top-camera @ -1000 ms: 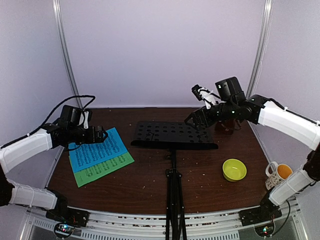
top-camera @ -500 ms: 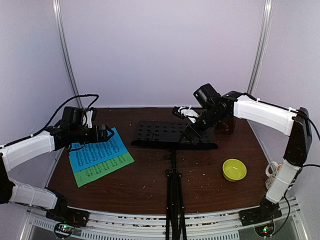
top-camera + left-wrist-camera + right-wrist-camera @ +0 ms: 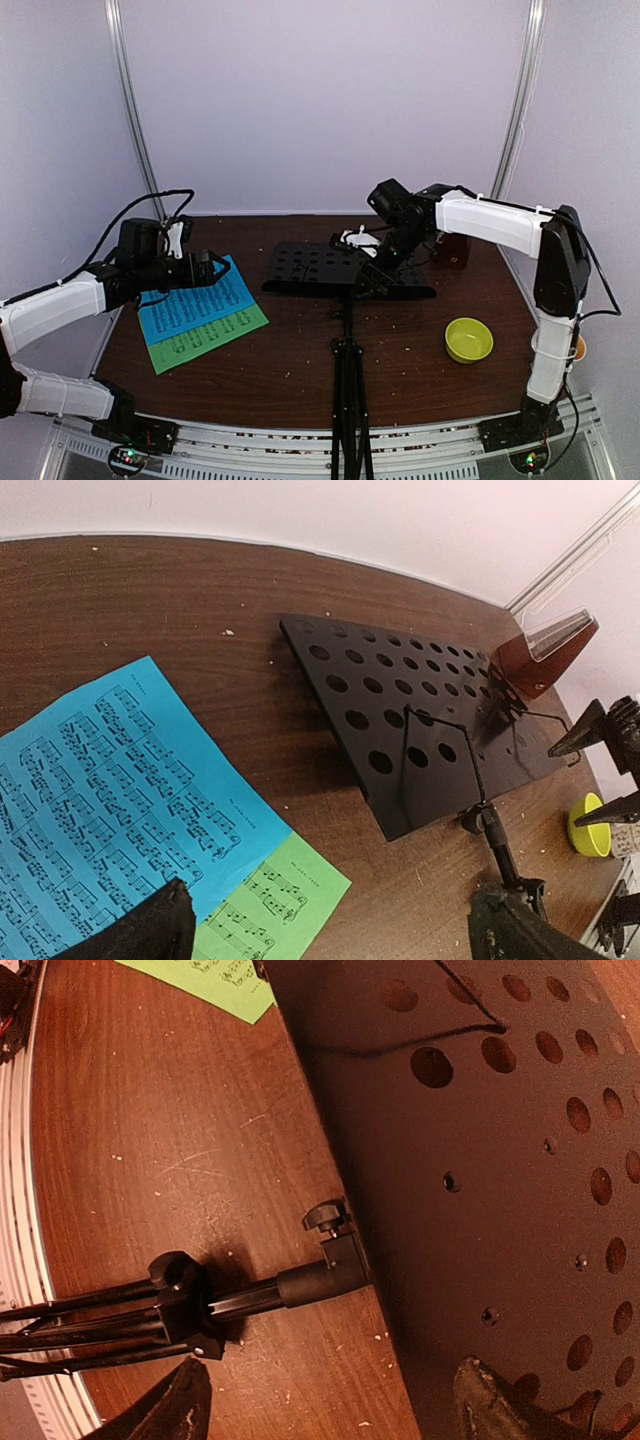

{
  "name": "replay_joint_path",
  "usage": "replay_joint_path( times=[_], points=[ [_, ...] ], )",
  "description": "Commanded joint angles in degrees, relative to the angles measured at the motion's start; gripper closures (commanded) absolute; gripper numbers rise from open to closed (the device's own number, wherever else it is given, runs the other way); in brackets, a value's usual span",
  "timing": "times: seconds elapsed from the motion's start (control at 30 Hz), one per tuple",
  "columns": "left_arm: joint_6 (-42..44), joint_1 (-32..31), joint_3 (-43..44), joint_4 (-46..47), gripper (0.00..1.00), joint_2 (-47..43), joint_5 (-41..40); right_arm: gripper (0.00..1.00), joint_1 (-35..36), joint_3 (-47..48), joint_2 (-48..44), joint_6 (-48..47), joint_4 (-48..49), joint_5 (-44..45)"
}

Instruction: Set up the instrument practice props

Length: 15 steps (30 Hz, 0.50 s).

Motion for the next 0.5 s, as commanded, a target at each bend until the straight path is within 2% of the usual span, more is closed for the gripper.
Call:
replay_joint_path(
  times=[0.0, 0.37, 0.47],
  points=[
    [-0.7, -0.3, -1.0, 4.1, 0.02, -1.0, -0.6, 0.17, -0.7, 3.3, 3.2, -2.9, -0.7, 1.4],
    [-0.8, -0.3, -0.8, 5.4, 0.02, 0.9, 0.2, 0.31, -1.3, 7.9, 9.1, -6.6, -3.2, 0.2],
    [-1.2, -0.3, -0.7, 6.2, 0.02, 1.7, 0.5, 0.38, -1.3, 8.1, 9.5, -6.8, -3.1, -0.1]
  ],
)
